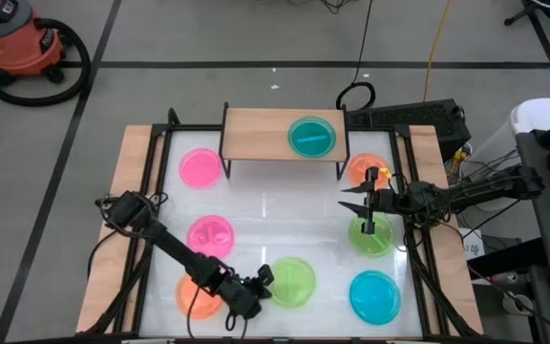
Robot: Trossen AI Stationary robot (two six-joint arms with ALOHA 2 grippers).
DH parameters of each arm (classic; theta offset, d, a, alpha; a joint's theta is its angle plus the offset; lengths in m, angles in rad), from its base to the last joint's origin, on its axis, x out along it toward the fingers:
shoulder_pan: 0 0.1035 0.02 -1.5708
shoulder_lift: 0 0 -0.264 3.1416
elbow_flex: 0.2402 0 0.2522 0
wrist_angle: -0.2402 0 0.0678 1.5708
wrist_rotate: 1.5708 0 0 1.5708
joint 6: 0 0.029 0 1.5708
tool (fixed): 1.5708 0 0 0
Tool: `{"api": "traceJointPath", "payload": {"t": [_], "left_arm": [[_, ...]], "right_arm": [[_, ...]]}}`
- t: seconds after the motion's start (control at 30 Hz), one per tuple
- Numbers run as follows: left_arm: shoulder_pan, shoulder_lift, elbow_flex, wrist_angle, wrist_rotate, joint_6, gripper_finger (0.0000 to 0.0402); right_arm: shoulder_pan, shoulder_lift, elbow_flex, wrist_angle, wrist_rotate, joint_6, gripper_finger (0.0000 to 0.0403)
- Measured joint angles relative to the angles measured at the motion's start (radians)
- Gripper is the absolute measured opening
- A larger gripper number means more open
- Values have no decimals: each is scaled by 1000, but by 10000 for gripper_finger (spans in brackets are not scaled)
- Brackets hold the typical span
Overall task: Place and stack plates onto a shelf
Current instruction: Stack the bottom green plate on top of the blue plate on the shelf
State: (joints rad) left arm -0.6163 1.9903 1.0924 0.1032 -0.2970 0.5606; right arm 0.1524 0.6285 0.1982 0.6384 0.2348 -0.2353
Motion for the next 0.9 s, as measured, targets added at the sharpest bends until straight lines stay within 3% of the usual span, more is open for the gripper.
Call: {"api": "traceJointPath", "payload": {"t": [0.17, 0.43, 0.9], "left_arm": [[-2, -41, 0, -2, -32, 41, 3], [39, -209, 0, -35, -99, 55, 2], [314, -487, 0, -123, -126, 101, 1]], "right_arm": [[0, 0, 0, 0, 0, 0, 137], [0, 0, 0, 1, 0, 0, 137], [0, 0, 0, 11, 0, 41, 137]]}}
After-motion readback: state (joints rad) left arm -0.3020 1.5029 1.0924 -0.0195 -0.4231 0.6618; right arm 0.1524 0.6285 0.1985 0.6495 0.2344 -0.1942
